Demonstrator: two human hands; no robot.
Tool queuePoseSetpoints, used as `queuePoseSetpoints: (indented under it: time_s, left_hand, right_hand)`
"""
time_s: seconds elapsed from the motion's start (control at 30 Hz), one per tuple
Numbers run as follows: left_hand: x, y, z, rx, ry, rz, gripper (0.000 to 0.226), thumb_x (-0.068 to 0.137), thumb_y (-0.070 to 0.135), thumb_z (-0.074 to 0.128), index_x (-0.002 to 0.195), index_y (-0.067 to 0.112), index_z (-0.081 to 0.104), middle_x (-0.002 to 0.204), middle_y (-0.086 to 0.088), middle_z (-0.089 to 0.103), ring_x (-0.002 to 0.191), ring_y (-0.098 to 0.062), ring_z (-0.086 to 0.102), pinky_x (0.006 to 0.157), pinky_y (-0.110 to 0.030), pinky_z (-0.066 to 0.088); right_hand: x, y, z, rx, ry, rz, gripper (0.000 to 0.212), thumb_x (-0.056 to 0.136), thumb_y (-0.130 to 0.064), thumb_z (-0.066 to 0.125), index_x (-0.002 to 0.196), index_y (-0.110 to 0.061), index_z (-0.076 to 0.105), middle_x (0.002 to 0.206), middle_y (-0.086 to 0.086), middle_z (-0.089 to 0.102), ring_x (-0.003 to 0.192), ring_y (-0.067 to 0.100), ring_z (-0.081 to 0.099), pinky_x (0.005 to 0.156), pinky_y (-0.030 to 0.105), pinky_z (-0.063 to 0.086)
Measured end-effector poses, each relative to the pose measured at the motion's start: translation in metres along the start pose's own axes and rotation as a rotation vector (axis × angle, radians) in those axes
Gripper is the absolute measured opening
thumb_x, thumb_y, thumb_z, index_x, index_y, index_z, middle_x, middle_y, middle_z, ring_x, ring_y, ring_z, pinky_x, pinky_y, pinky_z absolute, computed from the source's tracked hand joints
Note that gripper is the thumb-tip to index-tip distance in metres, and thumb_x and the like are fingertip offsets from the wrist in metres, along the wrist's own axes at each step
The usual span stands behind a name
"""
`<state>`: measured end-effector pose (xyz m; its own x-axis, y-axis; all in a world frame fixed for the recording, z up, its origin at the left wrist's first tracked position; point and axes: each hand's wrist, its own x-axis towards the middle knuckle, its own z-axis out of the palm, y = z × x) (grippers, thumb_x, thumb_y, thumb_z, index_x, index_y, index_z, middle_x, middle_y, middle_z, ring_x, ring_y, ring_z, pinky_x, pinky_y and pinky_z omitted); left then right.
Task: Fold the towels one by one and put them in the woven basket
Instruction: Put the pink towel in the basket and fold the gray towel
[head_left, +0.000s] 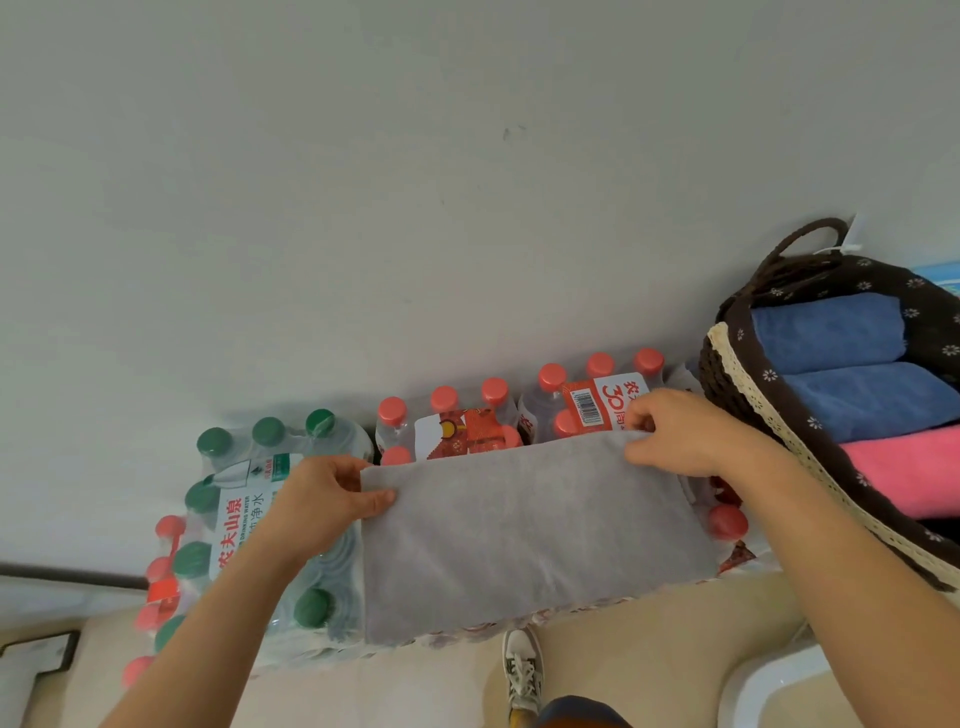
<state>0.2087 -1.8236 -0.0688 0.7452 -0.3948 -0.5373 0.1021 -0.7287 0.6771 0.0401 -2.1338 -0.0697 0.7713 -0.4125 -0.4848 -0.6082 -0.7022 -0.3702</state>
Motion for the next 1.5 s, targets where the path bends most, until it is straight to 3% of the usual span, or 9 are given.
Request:
queuePoseSetpoints:
  time_s: [0.23, 0.43, 0.57, 0.73, 0.83, 0.97, 1.17, 1.3, 1.5]
  left_hand:
    - [-0.025, 0.018, -0.046, -0.127, 0.485, 0.323, 0.023, 0.075, 0.000, 0.074, 0.076, 0.023, 0.070, 0.077, -0.005, 0.069, 0.063, -0.014, 0.056, 0.054, -0.015, 0.046]
    - [-0.058, -0.028, -0.089, 0.171, 0.666, 0.588, 0.036, 0.067, -0.015, 0.068, 0.074, 0.020, 0.067, 0.086, 0.019, 0.067, 0.077, -0.002, 0.063, 0.073, -0.008, 0.048]
    - [-0.054, -0.107, -0.092, 0.416, 0.591, 0.535, 0.041, 0.058, -0.018, 0.067, 0.069, 0.022, 0.063, 0.082, 0.019, 0.062, 0.076, -0.017, 0.062, 0.067, -0.014, 0.046]
    - [-0.056, -0.162, -0.105, 0.426, 0.532, 0.496, 0.037, 0.056, -0.009, 0.060, 0.069, 0.025, 0.061, 0.081, 0.016, 0.062, 0.071, -0.022, 0.062, 0.060, -0.028, 0.050]
    - [-0.060, -0.178, -0.123, 0.410, 0.457, 0.577, 0.032, 0.055, -0.003, 0.053, 0.070, 0.024, 0.063, 0.084, 0.017, 0.062, 0.073, -0.010, 0.061, 0.062, -0.026, 0.050]
    - [-0.065, -0.196, -0.142, 0.391, 0.327, 0.653, 0.035, 0.057, -0.007, 0.054, 0.076, 0.019, 0.068, 0.089, 0.014, 0.063, 0.080, -0.001, 0.059, 0.073, -0.016, 0.048]
    - [-0.056, -0.225, -0.147, 0.431, 0.170, 0.711, 0.056, 0.063, -0.003, 0.064, 0.111, 0.024, 0.058, 0.105, 0.009, 0.056, 0.091, -0.005, 0.053, 0.079, -0.014, 0.044]
    - [-0.043, -0.229, -0.143, 0.512, 0.195, 0.748, 0.031, 0.072, 0.011, 0.070, 0.097, 0.020, 0.055, 0.096, 0.007, 0.048, 0.079, -0.012, 0.048, 0.066, -0.021, 0.044]
    - [-0.046, -0.205, -0.160, 0.289, 0.237, 0.775, 0.021, 0.079, 0.022, 0.052, 0.100, 0.023, 0.049, 0.111, 0.012, 0.055, 0.098, -0.004, 0.051, 0.088, -0.009, 0.035]
  right_hand:
    - [-0.017, -0.038, -0.042, 0.633, 0.349, -0.236, 0.022, 0.072, 0.010, 0.069, 0.074, -0.012, 0.064, 0.069, -0.001, 0.066, 0.062, 0.009, 0.060, 0.058, 0.020, 0.050]
    - [-0.018, -0.085, 0.013, 0.382, 0.533, -0.478, 0.035, 0.066, 0.011, 0.067, 0.071, -0.023, 0.058, 0.091, -0.004, 0.064, 0.090, 0.007, 0.061, 0.080, 0.016, 0.045]
    - [-0.020, -0.106, 0.082, -0.052, 0.233, -0.437, 0.026, 0.074, -0.001, 0.063, 0.078, -0.026, 0.057, 0.093, -0.012, 0.052, 0.091, 0.012, 0.055, 0.073, 0.019, 0.041]
    - [-0.043, -0.167, 0.114, -0.199, 0.402, -0.358, 0.020, 0.064, -0.007, 0.068, 0.081, -0.018, 0.066, 0.088, 0.000, 0.060, 0.082, 0.025, 0.060, 0.067, 0.035, 0.046]
    - [-0.055, -0.230, 0.130, -0.135, 0.336, -0.413, 0.041, 0.079, -0.025, 0.044, 0.114, -0.016, 0.064, 0.125, 0.006, 0.057, 0.119, 0.026, 0.052, 0.099, 0.041, 0.041]
    - [-0.047, -0.317, 0.173, -0.155, 0.153, -0.449, 0.061, 0.094, -0.047, 0.022, 0.149, -0.022, 0.022, 0.160, 0.002, 0.008, 0.147, 0.017, 0.002, 0.117, 0.039, 0.010]
    - [-0.017, -0.352, 0.237, -0.289, 0.229, -0.405, 0.067, 0.094, -0.058, 0.023, 0.152, -0.028, 0.008, 0.161, 0.001, -0.001, 0.147, 0.018, -0.008, 0.116, 0.047, -0.004]
    - [-0.015, -0.348, 0.240, -0.304, 0.228, -0.411, 0.067, 0.093, -0.061, 0.021, 0.152, -0.033, 0.002, 0.160, -0.004, -0.010, 0.146, 0.013, -0.015, 0.114, 0.045, -0.009]
    - [-0.027, -0.339, 0.203, -0.195, -0.055, -0.484, 0.100, 0.066, -0.091, 0.011, 0.150, -0.038, -0.007, 0.154, -0.016, -0.027, 0.138, 0.001, -0.030, 0.116, 0.044, -0.013]
